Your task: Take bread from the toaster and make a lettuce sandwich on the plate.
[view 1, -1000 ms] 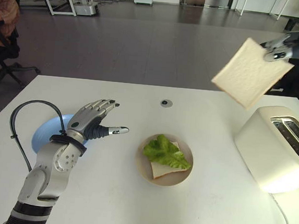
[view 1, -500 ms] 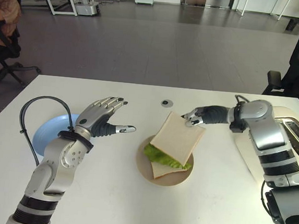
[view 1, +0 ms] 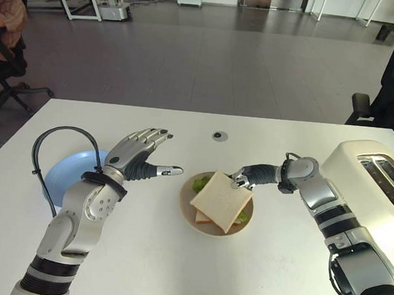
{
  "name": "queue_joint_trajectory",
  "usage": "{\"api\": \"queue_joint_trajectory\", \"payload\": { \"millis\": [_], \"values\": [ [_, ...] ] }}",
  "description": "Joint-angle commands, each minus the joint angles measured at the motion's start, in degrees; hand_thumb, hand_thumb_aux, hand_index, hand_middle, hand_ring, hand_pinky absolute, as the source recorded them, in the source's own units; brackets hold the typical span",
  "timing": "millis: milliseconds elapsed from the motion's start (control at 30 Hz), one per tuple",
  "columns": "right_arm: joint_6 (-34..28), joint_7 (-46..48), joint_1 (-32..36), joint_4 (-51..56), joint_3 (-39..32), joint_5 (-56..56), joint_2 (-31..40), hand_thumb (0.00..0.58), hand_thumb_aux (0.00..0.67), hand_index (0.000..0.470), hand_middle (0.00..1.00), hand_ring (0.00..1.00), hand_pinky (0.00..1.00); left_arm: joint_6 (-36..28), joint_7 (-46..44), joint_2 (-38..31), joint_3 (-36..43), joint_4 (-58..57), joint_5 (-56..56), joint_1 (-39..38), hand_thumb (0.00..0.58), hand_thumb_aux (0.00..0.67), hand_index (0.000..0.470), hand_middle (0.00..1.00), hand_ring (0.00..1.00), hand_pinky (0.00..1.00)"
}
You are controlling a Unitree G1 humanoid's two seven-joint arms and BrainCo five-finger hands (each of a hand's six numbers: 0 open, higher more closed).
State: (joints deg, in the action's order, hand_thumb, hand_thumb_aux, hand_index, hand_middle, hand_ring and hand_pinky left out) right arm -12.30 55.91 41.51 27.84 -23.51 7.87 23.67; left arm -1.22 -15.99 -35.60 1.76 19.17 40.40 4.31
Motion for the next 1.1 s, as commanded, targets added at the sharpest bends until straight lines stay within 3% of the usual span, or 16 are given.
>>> {"api": "queue_joint_trajectory", "payload": {
  "millis": [33, 233, 267, 300, 667, 1100],
  "values": [
    [2.1, -0.4, 0.4, 3.8, 0.3, 0.5, -1.2, 0.58, 0.67, 0.47, 0.0, 0.0, 0.0, 0.0, -0.7, 0.4, 1.2, 0.4, 0.3, 0.1, 0.0, 0.0, 0.0, 0.0, 0.0, 0.0],
    [4.3, -0.7, 0.8, 5.4, 0.4, 0.9, -1.7, 0.58, 0.67, 0.47, 0.0, 0.0, 0.0, 5.3, -3.2, 4.2, 11.4, 0.9, -0.1, 0.7, 0.0, 0.0, 0.0, 0.0, 0.0, 0.0],
    [4.2, -0.5, 0.8, 5.2, 0.5, 0.9, -1.6, 0.575, 0.61, 0.428, 0.0, 0.0, 0.0, 6.3, -3.9, 4.9, 13.6, 0.5, 0.1, 0.7, 0.0, 0.0, 0.0, 0.0, 0.0, 0.0],
    [4.4, -0.5, 0.8, 4.8, 0.6, 0.8, -1.5, 0.0, 0.0, 0.0, 0.0, 0.0, 0.0, 6.9, -4.4, 5.4, 15.1, 0.0, 0.1, 0.5, 0.0, 0.0, 0.0, 0.0, 0.0, 0.0],
    [3.1, -0.9, 7.8, 2.7, 5.9, -2.1, -1.9, 0.0, 0.0, 0.0, 0.0, 0.0, 0.0, 9.7, -7.7, 7.2, 22.5, -6.0, 0.6, -0.2, 0.0, 0.0, 0.0, 0.0, 0.0, 0.0],
    [-0.5, -3.3, 14.2, 0.3, 13.0, -6.0, -1.9, 0.0, 0.0, 0.0, 0.0, 0.0, 0.0, 2.9, -17.5, 8.9, 24.7, -15.8, -7.6, -0.1, 0.0, 0.0, 0.0, 0.0, 0.0, 0.0]
  ]
}}
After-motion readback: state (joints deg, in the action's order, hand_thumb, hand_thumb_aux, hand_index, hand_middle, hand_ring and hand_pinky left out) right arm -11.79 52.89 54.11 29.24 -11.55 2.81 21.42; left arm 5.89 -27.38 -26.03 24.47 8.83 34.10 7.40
